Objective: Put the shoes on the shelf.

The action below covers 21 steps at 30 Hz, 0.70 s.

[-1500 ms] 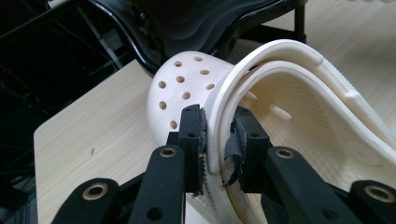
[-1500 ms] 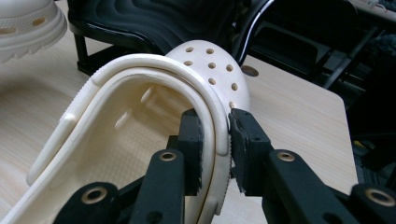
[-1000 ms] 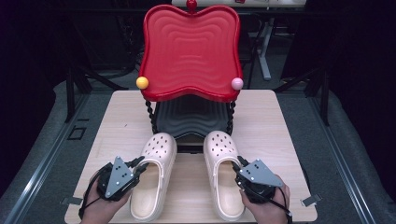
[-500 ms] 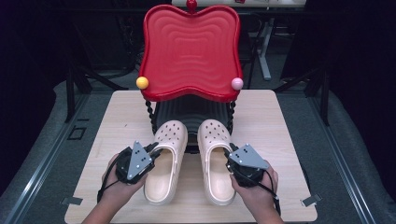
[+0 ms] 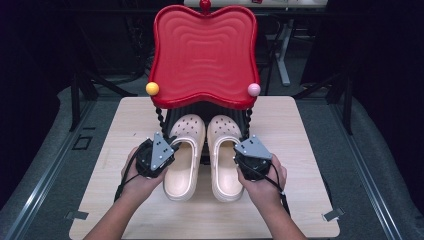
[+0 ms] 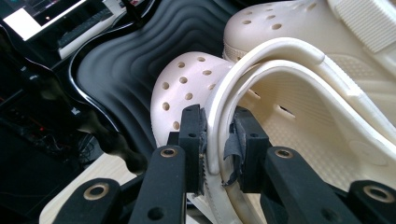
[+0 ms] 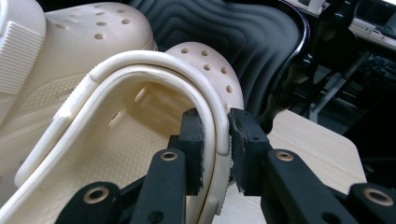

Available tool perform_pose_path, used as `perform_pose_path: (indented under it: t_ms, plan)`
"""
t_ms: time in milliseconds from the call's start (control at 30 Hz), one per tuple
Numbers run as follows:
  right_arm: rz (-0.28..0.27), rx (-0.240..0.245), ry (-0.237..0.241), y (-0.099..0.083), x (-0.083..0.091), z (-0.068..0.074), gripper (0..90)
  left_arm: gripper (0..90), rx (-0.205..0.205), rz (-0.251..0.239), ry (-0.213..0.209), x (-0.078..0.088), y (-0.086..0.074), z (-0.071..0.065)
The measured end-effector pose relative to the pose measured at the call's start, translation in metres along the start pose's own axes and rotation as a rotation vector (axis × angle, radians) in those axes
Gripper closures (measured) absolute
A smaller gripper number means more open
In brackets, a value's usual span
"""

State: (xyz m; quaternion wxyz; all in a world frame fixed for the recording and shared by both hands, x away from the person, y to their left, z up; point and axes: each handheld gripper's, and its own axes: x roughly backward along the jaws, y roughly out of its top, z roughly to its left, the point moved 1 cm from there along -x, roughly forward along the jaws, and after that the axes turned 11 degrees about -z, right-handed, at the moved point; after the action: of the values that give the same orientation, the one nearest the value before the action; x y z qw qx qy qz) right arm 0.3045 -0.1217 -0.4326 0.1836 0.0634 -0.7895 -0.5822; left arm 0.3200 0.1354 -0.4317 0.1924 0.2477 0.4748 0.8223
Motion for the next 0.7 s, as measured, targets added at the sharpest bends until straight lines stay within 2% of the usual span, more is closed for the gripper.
perform_pose_path:
  t_ms: [133,333,700]
  plan:
    - [-0.003,0.014,-0.019,0.002,-0.013,0.0,75.4,76.2,0.017,0.016,0.013,-0.009,0.0,0.005]
    - [-0.01,0.031,-0.024,0.003,-0.022,-0.002,75.3,76.2,0.017,0.026,0.025,-0.019,-0.002,0.008]
    - [-0.033,0.05,-0.017,0.009,-0.04,-0.007,75.3,76.2,-0.01,0.012,0.045,-0.037,0.004,0.016]
